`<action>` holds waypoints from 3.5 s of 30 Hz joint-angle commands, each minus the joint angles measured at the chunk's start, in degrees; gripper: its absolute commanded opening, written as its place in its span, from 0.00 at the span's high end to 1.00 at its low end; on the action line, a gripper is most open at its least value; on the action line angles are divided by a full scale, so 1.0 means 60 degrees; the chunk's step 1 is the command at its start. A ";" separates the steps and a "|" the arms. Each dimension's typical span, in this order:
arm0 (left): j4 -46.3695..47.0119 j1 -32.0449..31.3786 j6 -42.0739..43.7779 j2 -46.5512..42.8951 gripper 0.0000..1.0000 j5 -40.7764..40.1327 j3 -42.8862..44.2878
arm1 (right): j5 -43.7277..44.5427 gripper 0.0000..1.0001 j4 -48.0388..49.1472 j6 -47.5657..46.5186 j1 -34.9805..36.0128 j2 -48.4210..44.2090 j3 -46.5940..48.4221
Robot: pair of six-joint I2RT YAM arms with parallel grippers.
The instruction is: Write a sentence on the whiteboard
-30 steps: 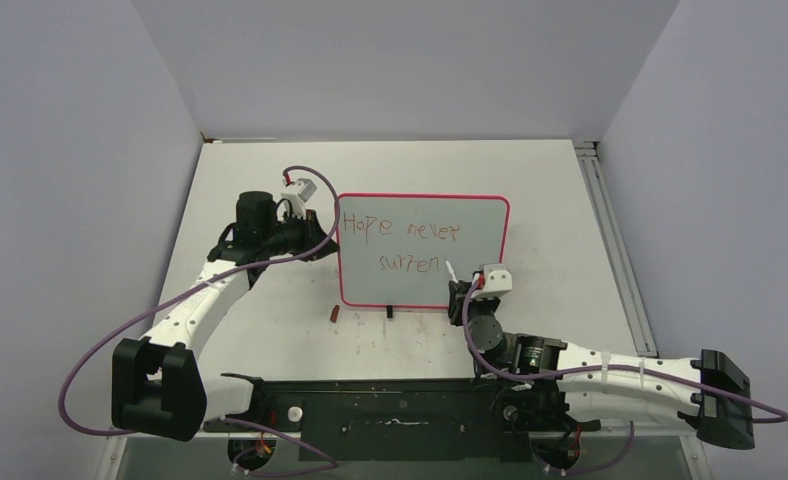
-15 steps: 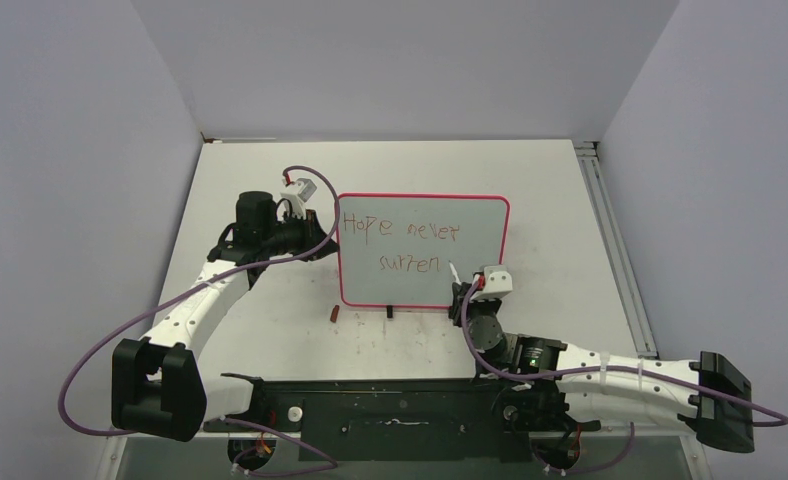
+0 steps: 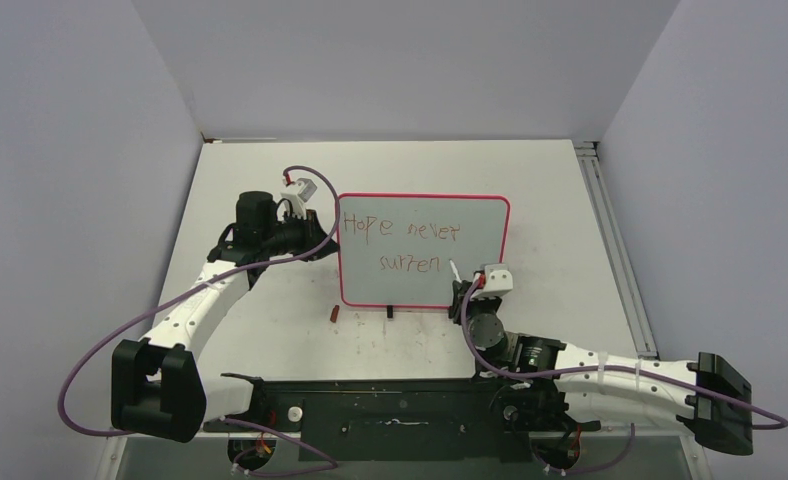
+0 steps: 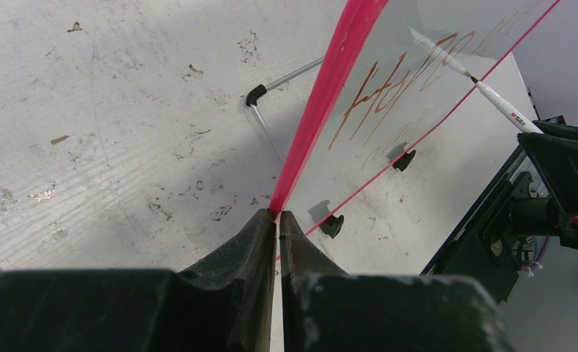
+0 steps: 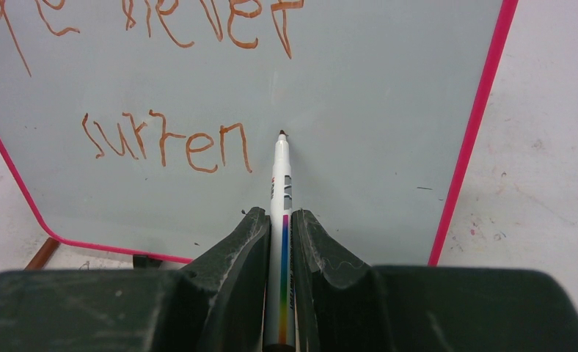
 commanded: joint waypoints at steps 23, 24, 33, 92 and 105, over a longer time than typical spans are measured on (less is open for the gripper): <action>0.0387 -0.0224 -0.0004 -0.0232 0.91 0.0489 0.0071 | -0.0670 0.95 -0.0169 0.0447 -0.0209 0.0267 -0.0063; 0.0387 -0.0224 -0.0009 -0.0217 0.91 0.0485 0.0071 | -0.0681 0.95 -0.0216 0.0491 -0.0201 0.0257 -0.0070; 0.0380 -0.0213 -0.0004 -0.0183 0.91 0.0436 0.0084 | -0.0327 0.95 -0.0733 0.0875 0.0019 0.0154 -0.0061; 0.0343 -0.0246 0.0020 -0.0235 0.91 0.0427 0.0047 | 0.0102 0.95 0.1688 -0.2055 -0.0572 0.0450 0.0553; 0.0343 -0.0262 0.0020 -0.0246 0.91 0.0437 0.0056 | -0.0211 0.95 0.1093 -0.1197 -0.0648 0.0426 0.0417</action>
